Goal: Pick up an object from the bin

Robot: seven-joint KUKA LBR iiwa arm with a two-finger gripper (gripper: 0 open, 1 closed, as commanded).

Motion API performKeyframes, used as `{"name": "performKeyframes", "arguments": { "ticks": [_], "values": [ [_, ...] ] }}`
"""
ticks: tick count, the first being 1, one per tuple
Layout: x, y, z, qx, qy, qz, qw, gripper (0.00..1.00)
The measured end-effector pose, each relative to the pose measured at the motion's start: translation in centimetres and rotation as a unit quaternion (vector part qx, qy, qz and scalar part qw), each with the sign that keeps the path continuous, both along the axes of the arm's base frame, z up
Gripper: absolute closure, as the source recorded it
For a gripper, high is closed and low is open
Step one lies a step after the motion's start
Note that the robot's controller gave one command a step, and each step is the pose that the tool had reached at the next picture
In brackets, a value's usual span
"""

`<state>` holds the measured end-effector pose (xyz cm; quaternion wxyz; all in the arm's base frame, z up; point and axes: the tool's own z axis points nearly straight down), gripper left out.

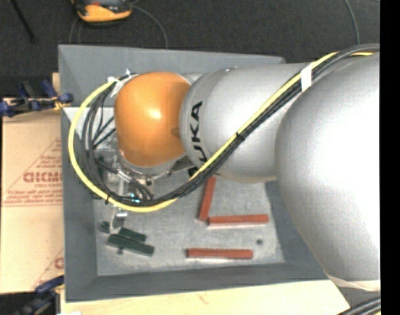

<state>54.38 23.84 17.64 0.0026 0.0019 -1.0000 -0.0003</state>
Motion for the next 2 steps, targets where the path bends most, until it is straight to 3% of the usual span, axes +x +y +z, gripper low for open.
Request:
{"name": "performKeyframes", "arguments": {
  "ticks": [1,2],
  "values": [
    [0.2,-0.1,0.4,0.001,-0.0038,-0.002,1.0000,0.00],
    [-1.7,-2.3,-9.5,0.004,-0.0075,-0.088,0.9961,1.00]
  ]
}}
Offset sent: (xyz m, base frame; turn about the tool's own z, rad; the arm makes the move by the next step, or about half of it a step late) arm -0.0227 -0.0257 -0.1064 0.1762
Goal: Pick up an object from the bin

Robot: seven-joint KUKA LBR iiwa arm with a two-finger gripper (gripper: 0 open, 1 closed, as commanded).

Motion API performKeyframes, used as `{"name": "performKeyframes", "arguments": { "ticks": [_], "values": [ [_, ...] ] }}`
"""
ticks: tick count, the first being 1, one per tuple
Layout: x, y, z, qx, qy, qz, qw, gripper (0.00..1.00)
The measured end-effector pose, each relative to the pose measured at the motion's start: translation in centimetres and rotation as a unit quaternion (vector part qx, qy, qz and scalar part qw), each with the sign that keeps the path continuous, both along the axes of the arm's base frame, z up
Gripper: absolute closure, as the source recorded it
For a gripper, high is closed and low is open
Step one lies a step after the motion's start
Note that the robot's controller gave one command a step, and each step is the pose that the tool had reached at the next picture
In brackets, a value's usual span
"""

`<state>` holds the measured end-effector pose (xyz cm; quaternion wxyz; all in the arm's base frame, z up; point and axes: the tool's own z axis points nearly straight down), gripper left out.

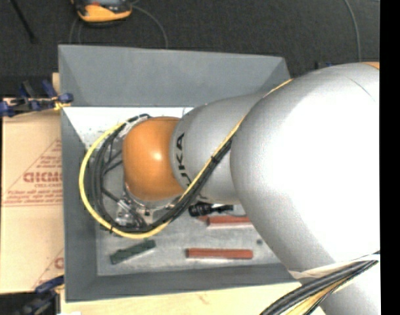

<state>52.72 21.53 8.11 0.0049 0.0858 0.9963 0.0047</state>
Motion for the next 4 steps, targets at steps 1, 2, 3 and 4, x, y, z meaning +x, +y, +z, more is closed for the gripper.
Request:
{"name": "performKeyframes", "arguments": {
  "ticks": [1,2,3,4],
  "values": [
    [0.0,0.0,0.0,0.000,0.0000,0.000,1.0000,1.00],
    [-0.8,-0.7,4.1,-0.005,0.0078,0.013,0.9999,1.00],
    [-0.9,-0.7,6.1,-0.004,0.0040,0.013,0.9999,1.00],
    [-0.2,-3.2,7.1,-0.005,0.0039,0.028,0.9996,1.00]
  ]
}}
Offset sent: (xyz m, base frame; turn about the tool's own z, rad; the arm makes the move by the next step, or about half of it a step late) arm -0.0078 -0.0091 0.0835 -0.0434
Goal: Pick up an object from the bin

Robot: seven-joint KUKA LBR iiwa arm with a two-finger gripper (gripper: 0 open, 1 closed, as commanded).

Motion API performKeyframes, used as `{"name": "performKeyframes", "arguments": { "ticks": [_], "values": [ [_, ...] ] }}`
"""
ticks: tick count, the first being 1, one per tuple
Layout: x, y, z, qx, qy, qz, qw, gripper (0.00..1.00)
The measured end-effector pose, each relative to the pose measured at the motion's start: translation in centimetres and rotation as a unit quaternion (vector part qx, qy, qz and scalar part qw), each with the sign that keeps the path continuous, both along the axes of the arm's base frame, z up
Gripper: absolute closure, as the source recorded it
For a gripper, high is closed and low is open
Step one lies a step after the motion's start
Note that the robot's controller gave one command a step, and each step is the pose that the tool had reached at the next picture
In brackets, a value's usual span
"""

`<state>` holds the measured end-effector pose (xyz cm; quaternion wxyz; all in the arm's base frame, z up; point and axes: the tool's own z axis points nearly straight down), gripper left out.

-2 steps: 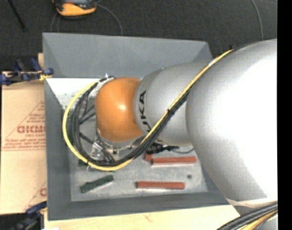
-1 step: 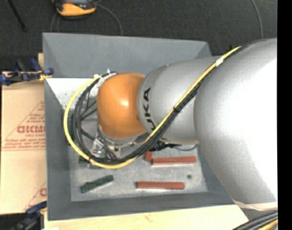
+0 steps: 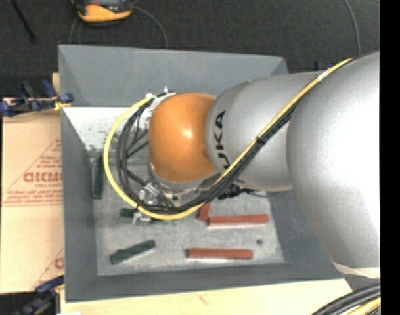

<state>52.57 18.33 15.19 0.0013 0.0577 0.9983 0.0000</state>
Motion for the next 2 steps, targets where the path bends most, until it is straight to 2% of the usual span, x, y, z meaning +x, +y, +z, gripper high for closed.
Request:
{"name": "performKeyframes", "arguments": {
  "ticks": [1,2],
  "values": [
    [-0.7,-0.7,0.3,-0.001,0.0003,0.137,0.9906,1.00],
    [0.4,1.3,7.0,0.001,0.0003,-0.016,0.9999,1.00]
  ]
}}
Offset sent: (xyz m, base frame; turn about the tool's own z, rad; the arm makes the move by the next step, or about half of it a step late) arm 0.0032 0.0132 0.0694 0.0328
